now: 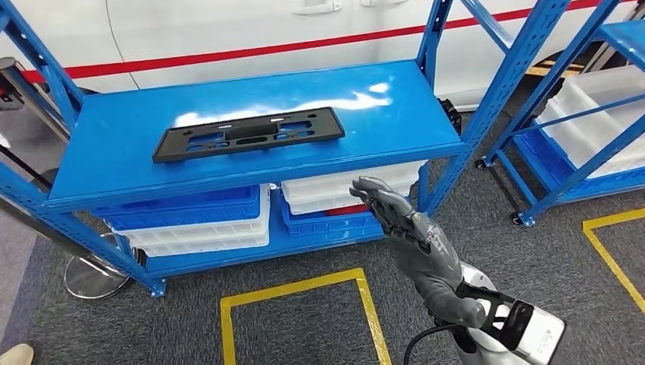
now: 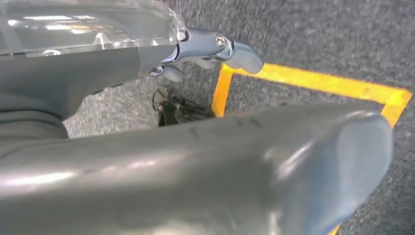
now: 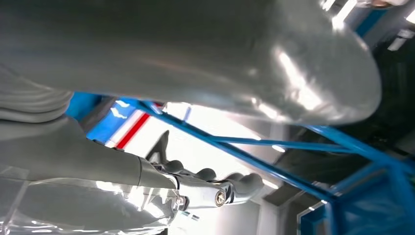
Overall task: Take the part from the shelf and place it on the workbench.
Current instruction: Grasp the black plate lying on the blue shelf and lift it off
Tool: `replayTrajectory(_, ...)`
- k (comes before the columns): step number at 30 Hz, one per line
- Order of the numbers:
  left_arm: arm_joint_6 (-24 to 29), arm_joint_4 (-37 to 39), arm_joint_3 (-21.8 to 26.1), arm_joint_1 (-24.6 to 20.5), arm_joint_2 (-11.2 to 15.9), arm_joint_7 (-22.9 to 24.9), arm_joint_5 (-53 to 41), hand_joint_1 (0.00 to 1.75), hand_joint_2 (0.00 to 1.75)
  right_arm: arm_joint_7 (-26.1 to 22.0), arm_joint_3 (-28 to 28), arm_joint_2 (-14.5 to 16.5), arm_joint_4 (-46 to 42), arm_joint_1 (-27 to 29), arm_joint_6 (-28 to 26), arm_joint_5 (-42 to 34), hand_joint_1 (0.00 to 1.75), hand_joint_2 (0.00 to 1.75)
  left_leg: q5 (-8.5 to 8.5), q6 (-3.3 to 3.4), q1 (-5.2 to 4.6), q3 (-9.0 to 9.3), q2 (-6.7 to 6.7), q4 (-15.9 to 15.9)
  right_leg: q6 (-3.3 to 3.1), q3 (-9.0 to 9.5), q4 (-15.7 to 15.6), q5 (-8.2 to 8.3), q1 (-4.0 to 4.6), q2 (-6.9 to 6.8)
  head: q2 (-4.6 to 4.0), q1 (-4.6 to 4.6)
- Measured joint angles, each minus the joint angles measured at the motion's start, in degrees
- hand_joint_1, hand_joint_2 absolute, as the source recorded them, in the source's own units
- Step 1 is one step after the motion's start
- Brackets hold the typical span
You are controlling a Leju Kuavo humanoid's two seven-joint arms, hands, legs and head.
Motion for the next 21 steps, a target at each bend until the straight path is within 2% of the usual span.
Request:
replayTrajectory(2,-0.1,0.0,0.0,0.0,0.0,0.0,-0.3,0.00,0.00,0.0,0.5,-0.1,0.1,-0.1,-0.6,0.9,0.00,0.00,-0.41,-0.62,-0.02,0.06,-0.10,1.0,-0.49,1.14,-0.7,0.24,-0.28,-0.59,0.00,-0.05)
replayTrajectory(3,-0.2,0.0,0.0,-0.1,0.1,0.0,-0.4,0.00,0.00,0.0,0.8,-0.1,0.1,-0.2,-0.7,1.0,0.00,0.00,-1.19,-0.83,0.01,-0.52,-0.04,2.4,-0.72,1.77,-1.0,0.13,-0.46,-0.87,0.00,-0.15)
replayTrajectory(4,-0.2,0.0,0.0,-0.1,0.1,0.0,-0.5,0.00,0.00,-0.1,1.1,-0.2,0.1,-0.4,-0.8,0.8,0.00,0.00,-2.39,-1.01,0.11,-1.81,0.05,4.9,-0.89,2.32,-1.3,0.02,-0.62,-1.13,0.00,-0.22)
replayTrajectory(6,-0.2,0.0,0.1,-0.1,0.1,0.1,-0.6,0.00,0.00,-0.5,1.6,-0.5,0.5,-0.7,-0.9,0.0,0.00,0.00,-4.98,-1.30,0.31,-5.97,0.21,11.7,-1.10,2.82,-1.4,-0.42,-0.59,-1.49,0.00,-0.33)
replayTrajectory(7,-0.2,0.0,0.1,0.0,0.1,0.2,-0.6,0.00,0.00,-0.7,1.7,-0.7,0.8,-0.8,-1.0,-0.5,0.00,0.00,-5.52,-1.43,0.43,-7.86,0.27,14.2,-1.08,3.05,-1.4,-0.68,-0.59,-1.58,0.00,-0.32)
replayTrajectory(8,-0.1,0.0,0.2,0.1,0.2,0.2,-0.6,0.00,0.00,-1.0,1.9,-1.0,1.2,-0.9,-1.1,-0.9,0.00,0.00,-5.00,-1.60,0.54,-8.99,0.35,14.9,-1.04,3.37,-1.4,-0.99,-0.61,-1.60,0.00,-0.33)
replayTrajectory(9,-0.1,0.0,0.2,0.3,0.2,0.2,-0.6,0.00,0.00,-1.2,2.0,-1.1,1.4,-0.9,-1.3,-1.2,0.00,0.00,-3.26,-1.72,0.66,-9.05,0.44,13.6,-0.95,3.81,-1.4,-1.35,-0.65,-1.59,0.00,-0.34)
replayTrajectory(11,0.0,0.0,0.4,0.4,0.2,0.3,-0.5,0.00,0.00,-1.6,2.2,-1.4,1.9,-0.9,-1.4,-1.6,0.00,0.00,1.89,-1.85,0.85,-7.06,0.61,6.8,-0.61,4.88,-1.4,-2.20,-0.72,-1.56,0.00,-0.32)
replayTrajectory(12,0.0,0.1,0.5,0.5,0.2,0.2,-0.5,0.00,0.00,-1.7,2.2,-1.5,2.0,-0.9,-1.4,-1.8,0.00,0.00,3.06,-1.78,0.77,-6.09,0.72,3.5,-0.35,5.23,-1.3,-2.58,-0.71,-1.55,0.00,-0.31)
replayTrajectory(14,0.0,0.2,0.7,0.4,0.2,0.1,-0.5,0.00,0.00,-1.9,2.4,-1.7,2.2,-0.9,-1.4,-2.0,0.00,0.00,3.25,-1.19,0.51,-5.15,0.95,0.5,0.34,5.53,-1.1,-3.19,-0.65,-1.56,0.00,-0.31)
replayTrajectory(15,0.0,0.2,0.7,0.4,0.2,0.0,-0.6,0.00,0.00,-1.9,2.4,-1.7,2.2,-0.9,-1.5,-2.1,0.00,0.00,2.79,-0.75,0.39,-5.03,1.02,0.2,0.70,5.70,-1.0,-3.36,-0.59,-1.56,0.00,-0.32)
replayTrajectory(16,0.0,0.2,0.8,0.4,0.2,-0.1,-0.6,0.00,0.00,-2.0,2.5,-1.7,2.2,-0.9,-1.5,-2.2,0.00,0.00,3.06,-0.25,0.45,-4.55,0.99,0.2,1.06,5.89,-0.7,-3.61,-0.61,-1.59,0.00,-0.35)
replayTrajectory(18,0.0,0.2,1.0,0.5,0.2,-0.2,-0.6,0.00,0.00,-2.0,2.5,-1.7,2.2,-0.9,-1.5,-2.2,0.00,0.00,2.97,0.51,0.59,-3.35,0.91,-0.2,1.59,5.42,1.7,-3.99,-0.75,-1.54,0.00,-0.26)
replayTrajectory(19,0.0,0.2,1.0,0.4,0.2,-0.2,-0.6,0.00,0.00,-2.0,2.6,-1.7,2.1,-0.9,-1.5,-2.2,0.00,0.00,2.79,0.80,0.64,-2.74,0.86,-0.4,1.80,4.09,4.3,-4.55,-0.84,-1.52,0.00,-0.22)
replayTrajectory(21,0.0,0.2,1.1,0.3,0.2,-0.3,-0.6,0.00,0.00,-1.9,2.6,-1.8,2.1,-0.6,-1.5,-2.2,0.00,0.00,2.13,1.15,0.59,-1.98,0.76,-0.4,2.08,-0.48,11.3,-6.74,-0.96,-1.48,0.00,-0.14)
